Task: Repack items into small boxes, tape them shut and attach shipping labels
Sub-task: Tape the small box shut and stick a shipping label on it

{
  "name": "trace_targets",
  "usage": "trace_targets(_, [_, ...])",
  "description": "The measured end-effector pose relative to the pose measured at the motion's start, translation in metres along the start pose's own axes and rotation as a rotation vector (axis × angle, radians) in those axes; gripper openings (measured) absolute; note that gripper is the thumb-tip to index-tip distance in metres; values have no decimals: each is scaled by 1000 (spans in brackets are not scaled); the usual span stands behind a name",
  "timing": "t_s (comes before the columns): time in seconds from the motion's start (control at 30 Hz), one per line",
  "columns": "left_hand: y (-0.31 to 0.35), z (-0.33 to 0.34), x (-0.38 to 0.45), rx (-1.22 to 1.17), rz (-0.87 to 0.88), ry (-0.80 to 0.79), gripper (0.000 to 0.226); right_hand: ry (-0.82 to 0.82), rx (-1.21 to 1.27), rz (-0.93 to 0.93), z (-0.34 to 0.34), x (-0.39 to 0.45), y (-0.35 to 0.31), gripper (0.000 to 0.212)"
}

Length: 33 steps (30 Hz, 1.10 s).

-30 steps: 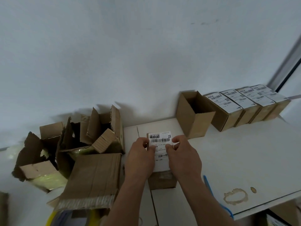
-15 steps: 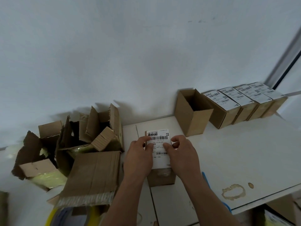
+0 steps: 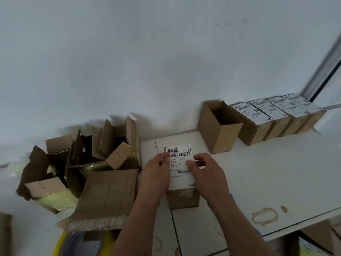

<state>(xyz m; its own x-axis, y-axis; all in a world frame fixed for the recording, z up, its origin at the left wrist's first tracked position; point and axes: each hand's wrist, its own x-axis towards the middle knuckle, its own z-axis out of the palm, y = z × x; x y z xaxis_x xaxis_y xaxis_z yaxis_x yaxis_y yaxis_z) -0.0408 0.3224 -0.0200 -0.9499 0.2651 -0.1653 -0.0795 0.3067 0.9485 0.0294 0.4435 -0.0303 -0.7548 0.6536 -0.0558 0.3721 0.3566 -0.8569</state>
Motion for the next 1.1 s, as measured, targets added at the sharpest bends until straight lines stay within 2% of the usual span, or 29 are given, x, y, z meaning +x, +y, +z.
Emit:
trace_targets(0.2, [3, 0, -3, 0, -11, 9, 33, 0, 6, -32, -4, -2, -5, 31])
trace_targets(0.37, [4, 0, -2, 18, -31, 18, 25, -6, 113, 10, -7, -2, -12, 10])
trace_targets(0.5, [6, -2, -3, -11, -28, 16, 28, -31, 283, 71, -13, -2, -20, 10])
trace_targets(0.63, [9, -5, -2, -28, -25, 45, 35, -40, 348, 98, -15, -3, -21, 10])
trace_targets(1.1, [7, -3, 1, -99, -72, 45, 32, 23, 375, 136, -19, 0, -18, 8])
